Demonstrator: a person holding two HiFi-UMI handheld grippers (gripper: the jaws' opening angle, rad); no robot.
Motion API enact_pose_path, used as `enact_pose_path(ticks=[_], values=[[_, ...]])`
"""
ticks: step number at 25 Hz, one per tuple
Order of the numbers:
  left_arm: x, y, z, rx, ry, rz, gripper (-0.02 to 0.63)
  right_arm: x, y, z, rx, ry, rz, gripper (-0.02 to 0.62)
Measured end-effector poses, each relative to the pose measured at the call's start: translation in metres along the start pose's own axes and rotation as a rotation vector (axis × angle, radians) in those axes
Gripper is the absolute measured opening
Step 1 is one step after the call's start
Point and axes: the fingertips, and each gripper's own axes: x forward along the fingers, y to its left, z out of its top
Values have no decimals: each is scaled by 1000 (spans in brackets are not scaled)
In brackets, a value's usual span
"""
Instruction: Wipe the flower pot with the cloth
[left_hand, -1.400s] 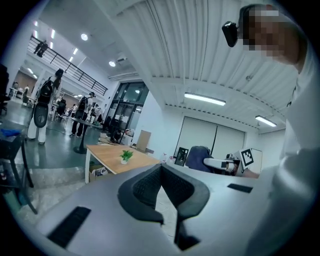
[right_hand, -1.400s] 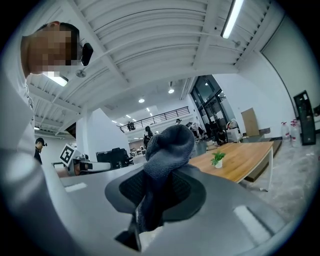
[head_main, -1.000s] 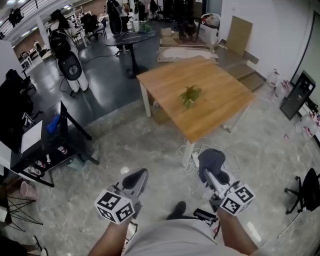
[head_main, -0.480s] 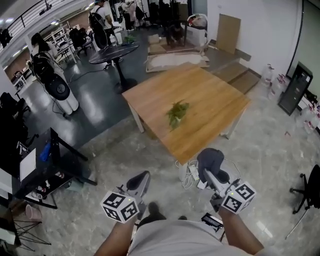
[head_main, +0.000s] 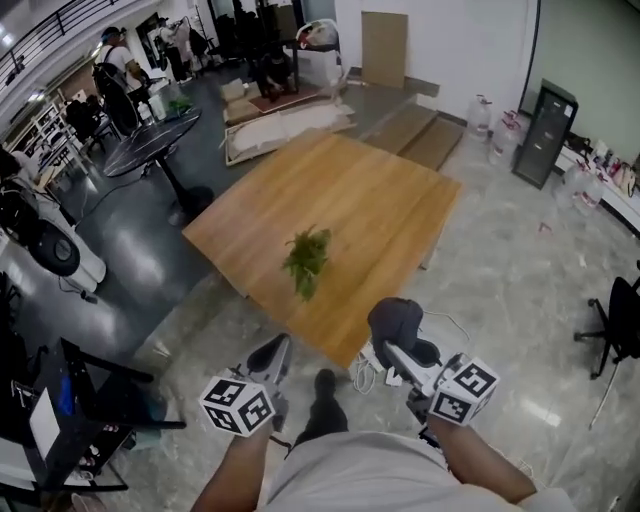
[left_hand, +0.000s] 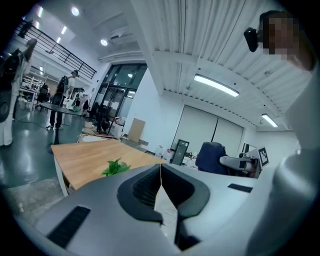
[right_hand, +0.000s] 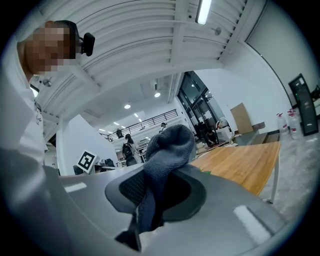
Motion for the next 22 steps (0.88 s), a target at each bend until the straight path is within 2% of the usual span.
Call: enact_pose_path(ticks=[5,9,14,18,22], values=[[94,67,22,24,78,-69,8,78,-59,11,0,2,-71,66],[166,136,35,32,142,-108,8,156,-110,13,16,5,-119,66],[230,209,46,15,216,-151,8,232,-154,4,61,37,-189,66],[271,252,38,8,263,-170,9,272,-181,-4,82,70,-232,66],[311,282,10,5,347,-182,9,295,-208,-15,106,89,-265,66]])
